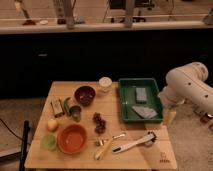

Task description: Wipe purple bowl with towel

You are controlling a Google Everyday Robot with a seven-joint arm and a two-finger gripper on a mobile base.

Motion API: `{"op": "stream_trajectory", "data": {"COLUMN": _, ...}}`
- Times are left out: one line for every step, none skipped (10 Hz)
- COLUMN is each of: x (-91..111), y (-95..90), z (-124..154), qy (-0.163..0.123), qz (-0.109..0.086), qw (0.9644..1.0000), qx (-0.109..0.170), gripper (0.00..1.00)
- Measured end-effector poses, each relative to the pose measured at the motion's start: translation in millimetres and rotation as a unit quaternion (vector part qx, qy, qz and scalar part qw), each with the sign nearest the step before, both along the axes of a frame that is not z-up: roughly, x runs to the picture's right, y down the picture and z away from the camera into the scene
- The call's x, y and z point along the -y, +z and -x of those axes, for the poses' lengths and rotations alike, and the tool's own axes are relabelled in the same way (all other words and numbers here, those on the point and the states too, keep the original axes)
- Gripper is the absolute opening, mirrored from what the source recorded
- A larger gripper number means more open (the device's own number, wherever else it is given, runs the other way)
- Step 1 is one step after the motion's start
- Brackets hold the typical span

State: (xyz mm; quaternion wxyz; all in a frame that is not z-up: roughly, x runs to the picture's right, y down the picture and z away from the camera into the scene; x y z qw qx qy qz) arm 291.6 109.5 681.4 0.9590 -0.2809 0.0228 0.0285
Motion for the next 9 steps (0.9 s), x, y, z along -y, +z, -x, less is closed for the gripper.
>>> {"op": "stream_trajectory", "data": {"x": 0.0, "y": 0.0, "z": 0.0, "qy": 0.0, "qz": 0.0, "qw": 1.0, "qx": 0.0, "gripper": 0.8}}
{"op": "stream_trajectory", "data": {"x": 0.0, "y": 0.0, "z": 0.0, "qy": 0.0, "qz": 0.0, "qw": 1.0, "qx": 0.0, "gripper": 0.8}}
{"op": "stream_trajectory", "data": {"x": 0.0, "y": 0.0, "z": 0.0, "qy": 0.0, "qz": 0.0, "qw": 1.0, "qx": 0.0, "gripper": 0.8}}
{"op": "stream_trajectory", "data": {"x": 0.0, "y": 0.0, "z": 0.0, "qy": 0.0, "qz": 0.0, "qw": 1.0, "qx": 0.0, "gripper": 0.8}}
{"op": "stream_trajectory", "data": {"x": 0.0, "y": 0.0, "z": 0.0, "qy": 0.0, "qz": 0.0, "qw": 1.0, "qx": 0.0, "gripper": 0.8}}
{"op": "stream_trajectory", "data": {"x": -1.1, "y": 1.2, "z": 0.2, "qy": -0.007, "qz": -0.001, "qw": 1.0, "qx": 0.003, "gripper": 0.8}}
{"op": "stream_trajectory", "data": {"x": -5.8, "y": 3.9, "z": 5.7, "qy": -0.021, "qz": -0.001, "qw": 0.9997, "qx": 0.011, "gripper": 0.8}}
{"op": "stream_trajectory", "data": {"x": -8.6, "y": 5.2, "z": 12.2, "qy": -0.028, "qz": -0.002, "qw": 0.9995, "qx": 0.016, "gripper": 0.8}}
{"op": "stream_trajectory", "data": {"x": -10.2, "y": 6.1, "z": 15.5, "qy": -0.031, "qz": -0.002, "qw": 0.9994, "qx": 0.018, "gripper": 0.8}}
